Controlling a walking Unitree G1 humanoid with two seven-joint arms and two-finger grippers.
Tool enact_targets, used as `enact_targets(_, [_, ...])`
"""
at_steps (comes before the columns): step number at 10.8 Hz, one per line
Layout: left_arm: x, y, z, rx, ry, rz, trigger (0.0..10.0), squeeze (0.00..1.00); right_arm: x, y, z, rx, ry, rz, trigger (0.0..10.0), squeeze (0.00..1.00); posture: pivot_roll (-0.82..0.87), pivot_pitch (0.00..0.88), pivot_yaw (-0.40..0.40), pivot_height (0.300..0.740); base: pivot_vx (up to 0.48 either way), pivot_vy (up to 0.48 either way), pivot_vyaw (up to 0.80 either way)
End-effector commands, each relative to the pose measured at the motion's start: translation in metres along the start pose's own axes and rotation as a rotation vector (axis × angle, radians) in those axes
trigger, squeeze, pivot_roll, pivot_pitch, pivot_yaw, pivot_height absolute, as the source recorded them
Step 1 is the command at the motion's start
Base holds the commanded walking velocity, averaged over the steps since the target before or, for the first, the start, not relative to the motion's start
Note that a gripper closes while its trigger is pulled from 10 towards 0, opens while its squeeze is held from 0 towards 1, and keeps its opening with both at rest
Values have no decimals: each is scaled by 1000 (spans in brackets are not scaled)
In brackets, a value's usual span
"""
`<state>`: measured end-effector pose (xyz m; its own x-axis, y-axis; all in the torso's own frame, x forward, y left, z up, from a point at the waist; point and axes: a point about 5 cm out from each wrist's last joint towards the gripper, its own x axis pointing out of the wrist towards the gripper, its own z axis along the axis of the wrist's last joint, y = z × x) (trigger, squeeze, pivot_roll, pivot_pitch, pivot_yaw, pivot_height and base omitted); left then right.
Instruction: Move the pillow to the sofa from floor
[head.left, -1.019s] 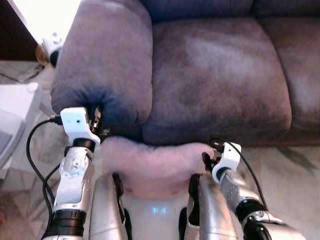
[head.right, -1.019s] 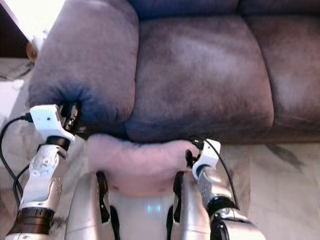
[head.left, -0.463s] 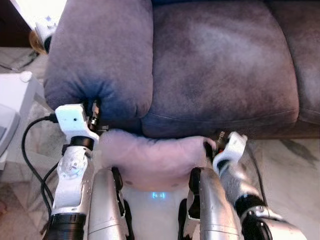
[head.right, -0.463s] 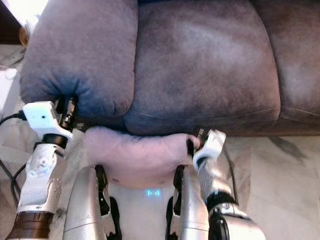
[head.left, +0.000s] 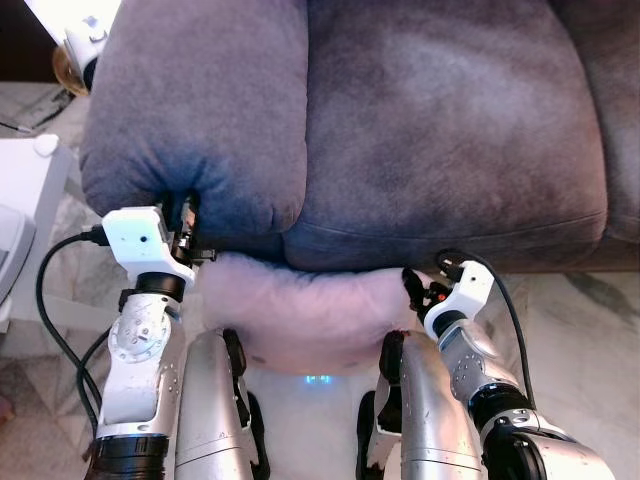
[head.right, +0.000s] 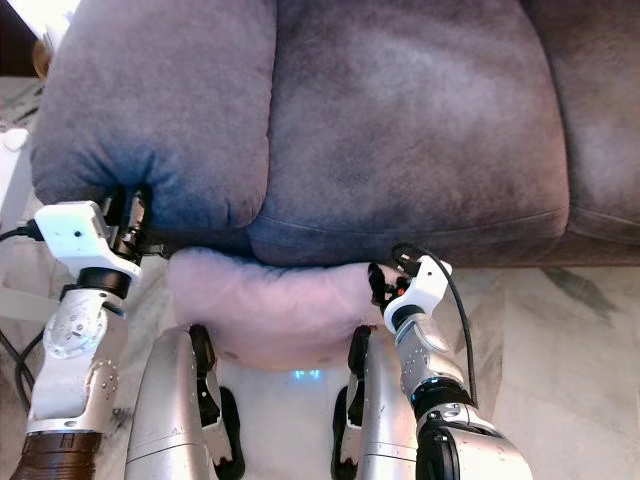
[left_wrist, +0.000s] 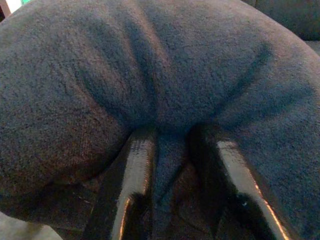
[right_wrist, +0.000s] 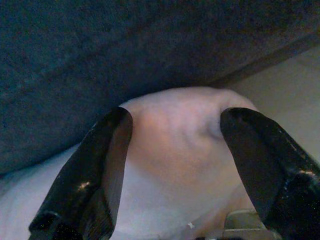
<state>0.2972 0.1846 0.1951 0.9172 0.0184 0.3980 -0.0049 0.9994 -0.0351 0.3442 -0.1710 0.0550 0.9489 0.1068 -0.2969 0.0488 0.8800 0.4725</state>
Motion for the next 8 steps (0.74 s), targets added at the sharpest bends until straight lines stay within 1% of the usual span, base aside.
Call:
enact_targets(1, [-12,4,-26,1,169,9,10000,0,-5,-7,-15,10,51,-18,10000,0,209,484,-25,523,0,0,0])
enact_targets(4, [-17,2,-24,-5,187,-1,10000,0,-3,-1,-17,1,52,10,10000,0,216,491,-17,523,0,0,0])
enact_targets(5, [-18,1,-23,-5,191,-4,10000,0,-4,0,-20,-5,66,20,10000,0,219,495,-13,523,0,0,0])
enact_targets(6, [-18,0,-22,-7,196,-8,10000,0,-5,0,-26,-28,88,17,0,0,222,500,-11,523,0,0,0])
enact_targets(8, [-19,-1,-21,-4,208,-13,10000,0,-6,0,-28,-32,91,15,0,0,222,501,-7,523,0,0,0])
